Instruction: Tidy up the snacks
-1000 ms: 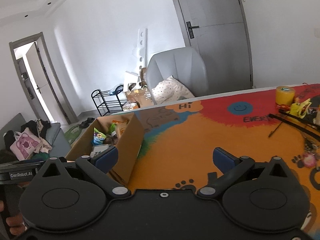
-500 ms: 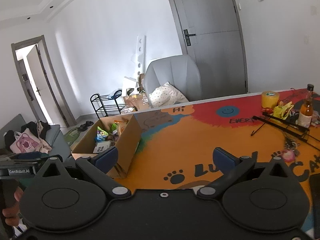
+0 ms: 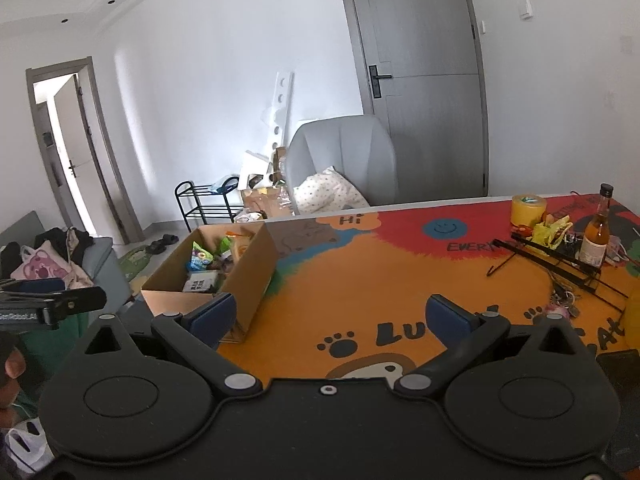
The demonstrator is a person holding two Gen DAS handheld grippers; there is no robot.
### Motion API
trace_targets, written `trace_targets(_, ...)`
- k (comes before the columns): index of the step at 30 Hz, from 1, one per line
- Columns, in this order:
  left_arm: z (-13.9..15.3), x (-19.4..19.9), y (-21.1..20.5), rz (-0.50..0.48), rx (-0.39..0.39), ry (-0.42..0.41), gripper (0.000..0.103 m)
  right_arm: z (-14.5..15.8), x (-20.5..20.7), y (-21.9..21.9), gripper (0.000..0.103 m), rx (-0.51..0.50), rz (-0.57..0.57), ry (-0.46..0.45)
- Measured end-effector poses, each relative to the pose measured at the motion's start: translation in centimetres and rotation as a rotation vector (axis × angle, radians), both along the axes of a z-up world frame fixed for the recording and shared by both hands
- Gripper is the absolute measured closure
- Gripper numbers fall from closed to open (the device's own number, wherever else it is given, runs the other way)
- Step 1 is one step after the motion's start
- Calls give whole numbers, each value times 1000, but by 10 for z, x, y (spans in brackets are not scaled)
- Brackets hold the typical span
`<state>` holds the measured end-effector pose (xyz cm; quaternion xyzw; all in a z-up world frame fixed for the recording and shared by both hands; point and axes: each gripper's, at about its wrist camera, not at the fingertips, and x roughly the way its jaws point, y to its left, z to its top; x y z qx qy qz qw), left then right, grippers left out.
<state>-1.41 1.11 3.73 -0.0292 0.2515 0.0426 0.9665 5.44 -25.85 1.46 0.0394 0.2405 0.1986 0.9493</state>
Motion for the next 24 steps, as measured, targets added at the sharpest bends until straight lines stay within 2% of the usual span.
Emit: trace_targets(24,-4,-1,8,24,-11,-7,0,6,-4,-1,0,3,3,9)
